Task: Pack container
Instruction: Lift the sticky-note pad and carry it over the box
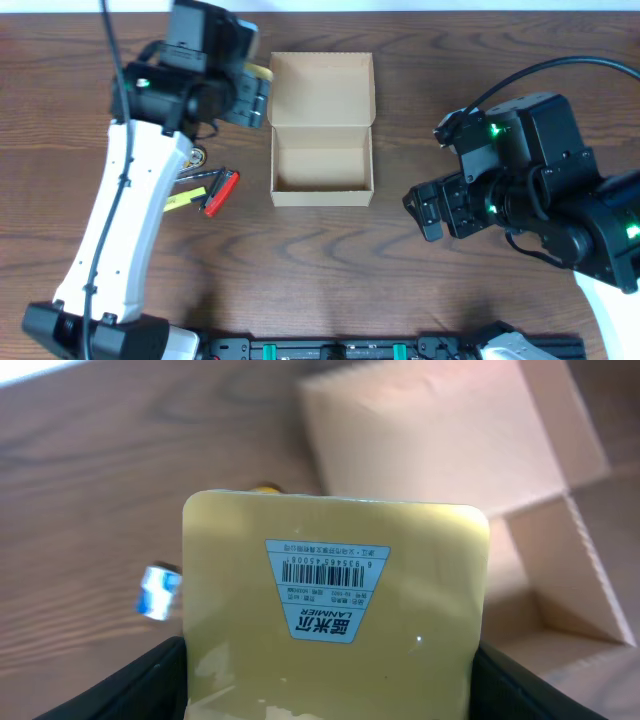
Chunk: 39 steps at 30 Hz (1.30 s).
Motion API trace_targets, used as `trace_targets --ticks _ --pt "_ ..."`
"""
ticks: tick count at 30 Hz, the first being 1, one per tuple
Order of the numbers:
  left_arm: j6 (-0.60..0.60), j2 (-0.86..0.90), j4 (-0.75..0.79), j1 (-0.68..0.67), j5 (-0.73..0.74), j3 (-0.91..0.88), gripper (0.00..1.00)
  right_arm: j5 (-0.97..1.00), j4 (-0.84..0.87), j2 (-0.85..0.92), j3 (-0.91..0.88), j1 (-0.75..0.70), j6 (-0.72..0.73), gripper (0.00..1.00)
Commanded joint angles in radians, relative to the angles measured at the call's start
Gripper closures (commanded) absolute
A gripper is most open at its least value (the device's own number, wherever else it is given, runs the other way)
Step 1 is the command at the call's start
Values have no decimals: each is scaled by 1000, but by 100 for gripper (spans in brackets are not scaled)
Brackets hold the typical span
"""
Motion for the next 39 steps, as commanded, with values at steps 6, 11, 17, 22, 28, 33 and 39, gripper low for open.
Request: trace_targets --ticks 6,11,17,22,28,33,39 --pt "-144 135 -11 -121 15 1 56 3 -2 1 2 -5 -13 1" --pt "-249 230 -19 -183 24 1 57 3 -2 1 2 -5 -13 1" --pt "-311 256 -81 -252 25 1 59 3 -2 1 2 -5 -13 1" --pt "-373 256 -130 -271 21 0 64 3 -2 1 2 -5 -13 1" --pt "-397 256 -136 -284 -35 -29 66 3 -2 1 2 -5 -13 1" --pt "-386 256 -78 -310 -71 -100 65 3 -2 1 2 -5 -13 1" --pt "-399 257 20 -312 -80 -203 63 3 -2 1 2 -5 -13 1"
